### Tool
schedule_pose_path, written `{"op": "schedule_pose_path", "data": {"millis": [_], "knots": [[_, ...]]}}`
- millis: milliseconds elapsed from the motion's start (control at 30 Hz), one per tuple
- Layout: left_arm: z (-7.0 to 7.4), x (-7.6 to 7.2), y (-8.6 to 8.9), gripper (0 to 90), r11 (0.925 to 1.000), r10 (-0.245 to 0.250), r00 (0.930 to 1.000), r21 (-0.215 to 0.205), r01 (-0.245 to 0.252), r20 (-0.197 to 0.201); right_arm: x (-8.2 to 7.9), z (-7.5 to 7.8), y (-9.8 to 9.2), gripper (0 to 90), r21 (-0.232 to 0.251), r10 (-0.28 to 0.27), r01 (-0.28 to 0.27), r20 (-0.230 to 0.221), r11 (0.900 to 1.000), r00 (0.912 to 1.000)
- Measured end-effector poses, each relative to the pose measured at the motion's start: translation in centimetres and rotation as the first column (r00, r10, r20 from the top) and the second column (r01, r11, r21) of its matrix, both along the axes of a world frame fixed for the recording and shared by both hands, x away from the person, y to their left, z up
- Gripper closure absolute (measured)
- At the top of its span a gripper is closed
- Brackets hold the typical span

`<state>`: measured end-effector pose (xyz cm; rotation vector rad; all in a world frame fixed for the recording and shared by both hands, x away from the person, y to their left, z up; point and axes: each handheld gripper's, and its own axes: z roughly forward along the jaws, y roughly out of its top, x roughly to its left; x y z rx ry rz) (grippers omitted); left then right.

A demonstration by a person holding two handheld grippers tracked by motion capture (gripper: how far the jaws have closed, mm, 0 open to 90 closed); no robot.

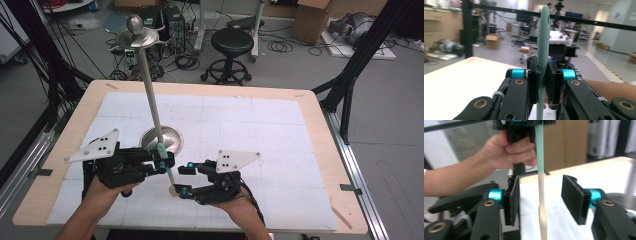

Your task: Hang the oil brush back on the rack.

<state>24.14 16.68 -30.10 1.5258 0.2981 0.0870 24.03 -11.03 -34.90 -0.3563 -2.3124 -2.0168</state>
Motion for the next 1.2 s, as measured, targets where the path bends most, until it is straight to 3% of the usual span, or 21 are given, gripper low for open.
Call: {"op": "schedule_pose_path", "data": {"millis": [100,200,300,367,400,433,567,633,700,933,1200], "knots": [[0.4,0.4,0.5,81.8,0.9983,0.059,0.9983,0.005,-0.059,-0.003,-0.4,0.0,-1.2,41.0,-0.029,-0.111,0.112,0.033,0.993,0.9932],[0.8,0.9,0.8,81.9,0.9936,0.111,0.9937,0.018,-0.111,-0.01,-0.7,0.1,-2.7,36.4,-0.059,-0.226,0.23,0.064,0.971,0.9719],[1.5,1.6,1.2,82.0,0.989,0.144,0.9895,0.033,-0.144,-0.009,-1.0,0.1,-4.0,27.8,-0.078,-0.331,0.341,0.111,0.937,0.937],[2.1,2.0,1.4,82.0,0.9858,0.165,0.9863,0.034,-0.164,-0.007,-1.3,0.2,-4.8,21.7,-0.098,-0.401,0.418,0.155,0.903,0.903],[2.4,2.2,1.4,82.1,0.9846,0.171,0.9853,0.04,-0.17,-0.007,-1.5,0.2,-5.1,20.8,-0.11,-0.423,0.443,0.169,0.89,0.8905],[2.7,2.3,1.5,82.1,0.9816,0.186,0.9826,0.046,-0.185,-0.004,-1.6,0.1,-5.4,20.8,-0.118,-0.439,0.463,0.18,0.879,0.8801],[4.3,3.0,1.6,82.2,0.974,0.215,0.9765,0.07,-0.215,0.008,-1.8,-0.3,-6.6,20.7,-0.144,-0.472,0.506,0.214,0.85,0.855],[5.1,3.4,1.7,82.1,0.9734,0.22,0.9755,0.064,-0.22,0.005,-1.8,-0.6,-7.1,20.6,-0.143,-0.481,0.513,0.207,0.846,0.8517],[5.9,3.9,1.8,82.2,0.9725,0.224,0.9746,0.064,-0.224,0.0,-1.9,-0.9,-7.7,20.2,-0.137,-0.498,0.528,0.204,0.838,0.8427],[8.5,5.5,2.4,82.2,0.9668,0.245,0.9694,0.074,-0.244,-0.005,-2.0,-1.2,-9.1,20.1,-0.114,-0.527,0.551,0.186,0.827,0.8293],[11.0,6.5,2.2,82.2,0.9634,0.254,0.9672,0.087,-0.254,0.007,-2.0,-1.4,-9.5,20.1,-0.113,-0.534,0.555,0.173,0.824,0.828]]}}
